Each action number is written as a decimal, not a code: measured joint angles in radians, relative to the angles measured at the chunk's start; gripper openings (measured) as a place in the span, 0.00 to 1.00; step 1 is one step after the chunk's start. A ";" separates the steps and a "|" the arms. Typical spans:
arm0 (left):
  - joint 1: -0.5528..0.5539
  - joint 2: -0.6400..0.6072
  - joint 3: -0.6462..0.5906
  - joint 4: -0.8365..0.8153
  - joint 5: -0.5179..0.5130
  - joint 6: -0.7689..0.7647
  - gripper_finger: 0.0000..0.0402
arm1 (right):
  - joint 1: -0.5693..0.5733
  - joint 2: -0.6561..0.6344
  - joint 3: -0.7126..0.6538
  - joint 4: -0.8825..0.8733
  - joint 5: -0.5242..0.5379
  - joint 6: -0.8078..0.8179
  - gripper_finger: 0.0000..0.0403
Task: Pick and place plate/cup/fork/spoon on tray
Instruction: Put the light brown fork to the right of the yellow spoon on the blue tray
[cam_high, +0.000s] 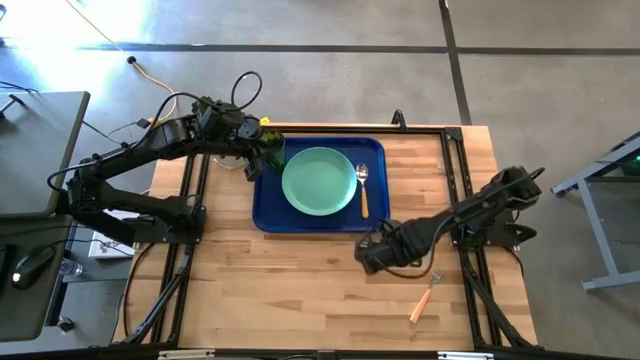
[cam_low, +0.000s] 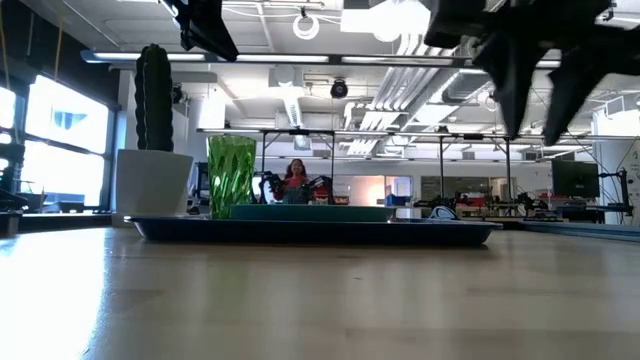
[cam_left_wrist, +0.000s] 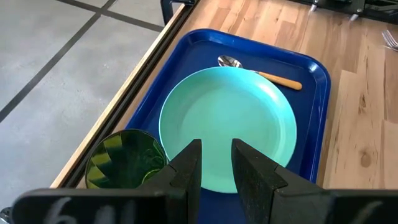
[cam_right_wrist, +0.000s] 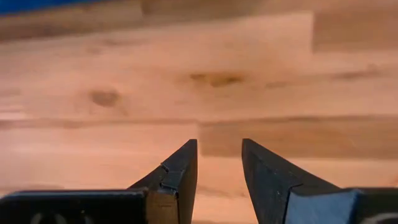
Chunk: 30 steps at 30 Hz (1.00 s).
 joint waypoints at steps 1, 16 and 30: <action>0.000 0.000 0.000 0.000 0.000 0.000 0.19 | 0.014 0.000 0.000 -0.007 -0.010 0.017 0.29; 0.000 0.000 0.000 0.000 0.000 0.000 0.19 | 0.208 0.000 -0.001 -0.120 0.010 0.159 0.29; 0.000 0.000 0.000 0.001 0.000 -0.040 0.19 | 0.240 0.000 -0.002 -0.056 -0.030 0.128 0.29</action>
